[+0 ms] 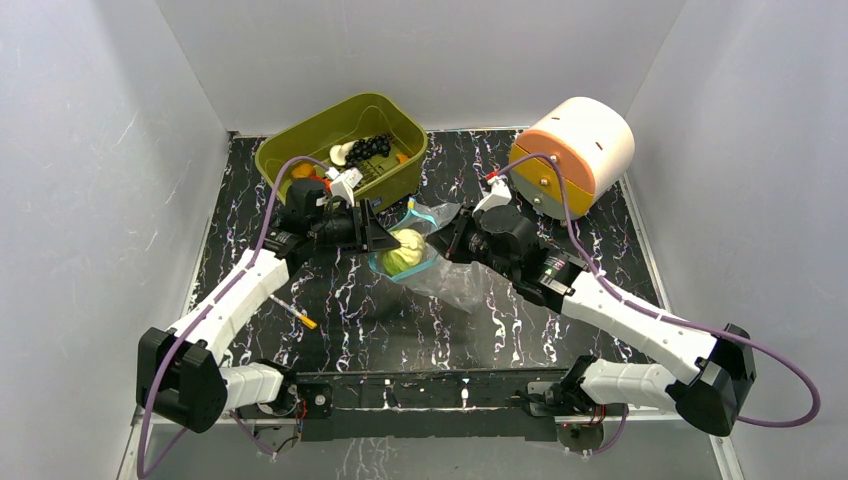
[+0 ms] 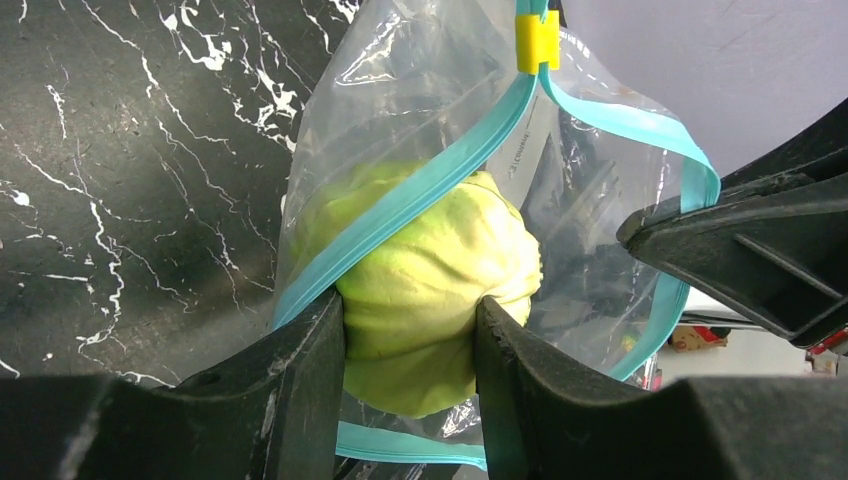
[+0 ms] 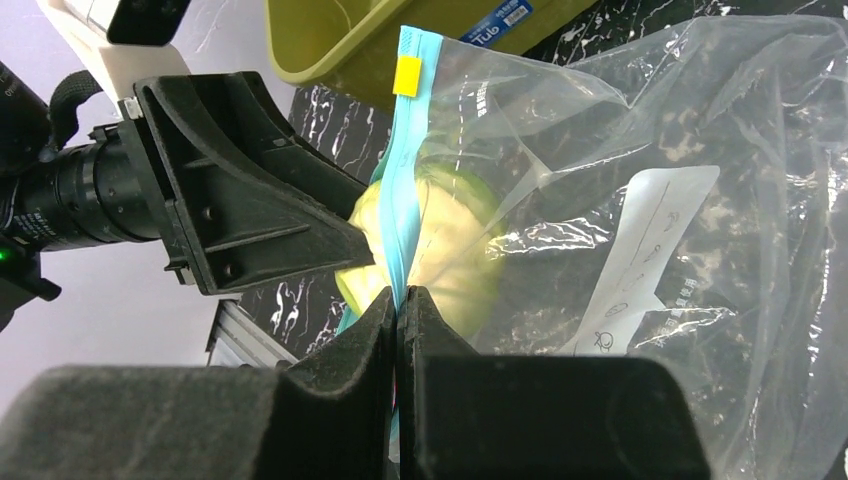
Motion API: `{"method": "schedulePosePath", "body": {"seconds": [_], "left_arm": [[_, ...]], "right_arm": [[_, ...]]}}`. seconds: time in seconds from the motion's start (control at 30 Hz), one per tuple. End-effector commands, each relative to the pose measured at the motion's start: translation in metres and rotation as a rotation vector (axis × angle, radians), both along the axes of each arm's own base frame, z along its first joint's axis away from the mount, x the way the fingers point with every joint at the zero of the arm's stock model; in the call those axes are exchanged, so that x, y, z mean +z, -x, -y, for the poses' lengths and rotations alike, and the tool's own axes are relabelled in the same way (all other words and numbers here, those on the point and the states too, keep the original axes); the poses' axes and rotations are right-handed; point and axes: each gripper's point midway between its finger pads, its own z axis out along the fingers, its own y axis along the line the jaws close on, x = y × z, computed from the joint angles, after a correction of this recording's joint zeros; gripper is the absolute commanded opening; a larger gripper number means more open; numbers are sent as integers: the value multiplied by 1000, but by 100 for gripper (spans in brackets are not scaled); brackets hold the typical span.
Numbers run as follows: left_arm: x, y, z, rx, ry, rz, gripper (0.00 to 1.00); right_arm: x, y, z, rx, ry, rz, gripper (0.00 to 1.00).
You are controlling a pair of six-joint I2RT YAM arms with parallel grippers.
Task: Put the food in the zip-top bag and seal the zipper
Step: Place the fake vegetable in the zipper food storage bag.
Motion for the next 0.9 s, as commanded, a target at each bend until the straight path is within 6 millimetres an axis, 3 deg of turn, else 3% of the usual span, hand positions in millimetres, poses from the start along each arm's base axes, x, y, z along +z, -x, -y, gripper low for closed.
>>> {"method": "schedulePosePath", "body": {"seconds": [0.0,0.13,0.37,0.53,0.67,0.87], "left_arm": [[24,0,7,-42,27,46,8],[35,5,11,-68,72,70,48],[47,11,-4,-41,4,153,75],[50,12,-13,-24,-55,162,83],[62,19,-6,-58,-2,158,84],[52,25,-3,-104,15,150,83]], "right_arm": [[19,-5,-11,15,-77,56,0],[11,-6,-9,2,-61,41,0],[11,-3,18,-76,-40,72,0],[15,0,27,-94,-44,91,0],[14,2,30,-97,-59,93,0],[30,6,36,-114,-101,110,0]]}}
